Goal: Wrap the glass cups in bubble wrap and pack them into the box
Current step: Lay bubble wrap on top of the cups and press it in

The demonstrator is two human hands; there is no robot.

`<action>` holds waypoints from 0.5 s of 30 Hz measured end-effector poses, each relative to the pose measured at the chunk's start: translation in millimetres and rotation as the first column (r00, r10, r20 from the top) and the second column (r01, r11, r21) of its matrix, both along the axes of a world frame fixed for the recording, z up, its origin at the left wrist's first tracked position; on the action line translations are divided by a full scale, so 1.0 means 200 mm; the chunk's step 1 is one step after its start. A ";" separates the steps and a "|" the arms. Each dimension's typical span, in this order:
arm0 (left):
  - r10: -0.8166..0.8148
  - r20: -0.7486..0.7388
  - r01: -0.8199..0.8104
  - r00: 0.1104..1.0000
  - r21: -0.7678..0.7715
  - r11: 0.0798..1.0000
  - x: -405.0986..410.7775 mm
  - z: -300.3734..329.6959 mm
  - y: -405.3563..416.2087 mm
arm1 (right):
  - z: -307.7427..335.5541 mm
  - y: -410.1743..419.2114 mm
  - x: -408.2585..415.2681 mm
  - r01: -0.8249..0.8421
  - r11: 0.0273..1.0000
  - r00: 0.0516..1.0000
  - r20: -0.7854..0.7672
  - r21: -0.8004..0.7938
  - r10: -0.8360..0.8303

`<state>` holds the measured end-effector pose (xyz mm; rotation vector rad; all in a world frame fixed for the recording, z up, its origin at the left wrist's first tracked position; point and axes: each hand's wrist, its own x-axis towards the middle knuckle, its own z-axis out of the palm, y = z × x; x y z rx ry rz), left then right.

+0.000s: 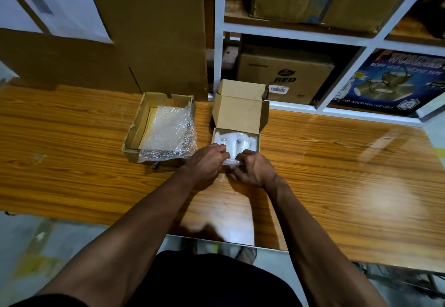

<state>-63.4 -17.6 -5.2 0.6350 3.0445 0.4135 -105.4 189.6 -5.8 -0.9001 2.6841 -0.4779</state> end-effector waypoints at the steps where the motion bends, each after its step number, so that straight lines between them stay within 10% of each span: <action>1: 0.008 -0.007 -0.008 1.000 -0.006 1.000 0.00 -0.01 0.00 | 0.03 -0.01 -0.01 0.012 1.000 0.999 0.033 -0.027 -0.011; 15: 0.016 -0.091 -0.006 0.996 0.109 0.994 0.07 -0.07 -0.06 | -0.04 -0.18 -0.18 -0.045 0.999 0.997 0.059 0.014 0.044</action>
